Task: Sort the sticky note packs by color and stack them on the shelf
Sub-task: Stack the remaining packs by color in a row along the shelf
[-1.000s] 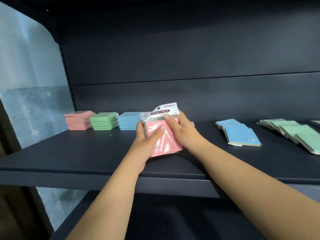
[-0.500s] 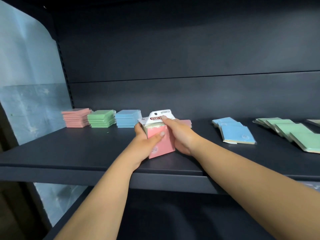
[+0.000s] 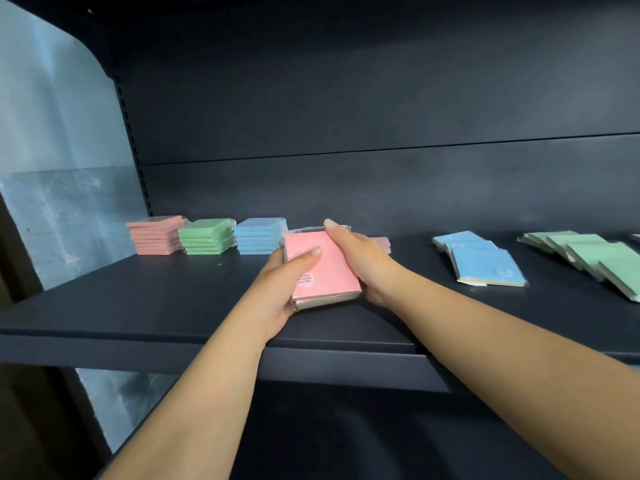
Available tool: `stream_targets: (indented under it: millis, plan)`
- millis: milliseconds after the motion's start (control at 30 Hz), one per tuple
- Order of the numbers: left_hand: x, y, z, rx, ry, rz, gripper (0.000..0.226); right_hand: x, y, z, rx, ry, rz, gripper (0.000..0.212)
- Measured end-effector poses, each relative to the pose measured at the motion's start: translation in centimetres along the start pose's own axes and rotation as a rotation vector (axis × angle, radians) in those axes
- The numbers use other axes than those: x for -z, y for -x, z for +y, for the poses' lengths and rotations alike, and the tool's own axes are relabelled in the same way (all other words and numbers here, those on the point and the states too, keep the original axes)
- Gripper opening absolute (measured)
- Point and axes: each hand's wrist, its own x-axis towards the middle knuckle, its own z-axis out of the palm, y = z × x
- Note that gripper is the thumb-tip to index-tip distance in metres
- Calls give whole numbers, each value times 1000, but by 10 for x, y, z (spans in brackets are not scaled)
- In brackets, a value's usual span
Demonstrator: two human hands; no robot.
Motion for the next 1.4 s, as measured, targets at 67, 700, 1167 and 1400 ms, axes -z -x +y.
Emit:
stream_targets:
  millis: [67, 700, 1167, 1400]
  plan:
    - [0, -2, -2, 12, -7, 48, 30, 9, -3, -3, -77, -122, -43, 47]
    - [5, -14, -6, 10, 137, 243, 32, 69, -64, 18, -410, 941, 195, 87]
    - [2, -11, -4, 42, 169, 282, 33, 69, -50, -1, -241, 820, -149, 44]
    - [4, -11, -3, 36, 174, 281, 34, 73, -42, -17, -400, 1228, -278, 58]
